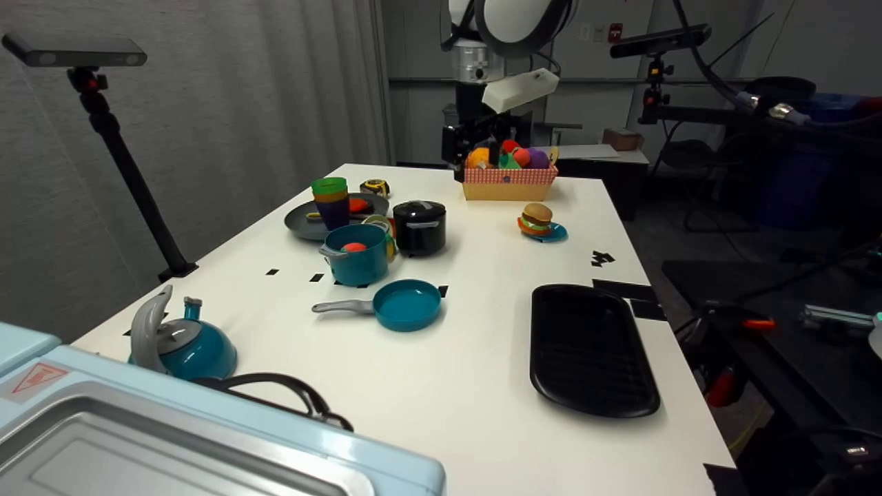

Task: Take the lid on the black pot and put it on the blue pot

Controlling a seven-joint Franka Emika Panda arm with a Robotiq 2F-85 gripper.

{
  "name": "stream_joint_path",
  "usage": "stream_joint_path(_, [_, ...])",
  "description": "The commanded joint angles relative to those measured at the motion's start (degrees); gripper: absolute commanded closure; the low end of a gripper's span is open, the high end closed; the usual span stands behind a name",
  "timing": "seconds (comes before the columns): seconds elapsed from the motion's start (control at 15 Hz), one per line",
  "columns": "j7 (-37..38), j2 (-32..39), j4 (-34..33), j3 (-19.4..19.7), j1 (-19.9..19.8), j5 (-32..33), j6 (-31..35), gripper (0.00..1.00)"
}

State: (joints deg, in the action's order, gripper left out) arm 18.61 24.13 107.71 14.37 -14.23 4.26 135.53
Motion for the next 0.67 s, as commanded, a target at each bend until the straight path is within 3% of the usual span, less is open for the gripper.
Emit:
stream_joint_path(0.0, [-12.42, 4.16, -7.72, -1.99, -3.82, -5.1, -2.4, 0.0])
stream_joint_path(0.07, [-13.68, 4.59, -8.8, -2.08, -4.22, -5.93, -2.8, 0.0])
stream_joint_path(0.13, [-9.54, 2.47, -4.37, -0.31, -2.08, -3.8, -0.24, 0.0])
stream_joint_path(0.6, [-11.91, 3.92, -6.95, -0.96, -2.9, -4.66, -0.84, 0.0])
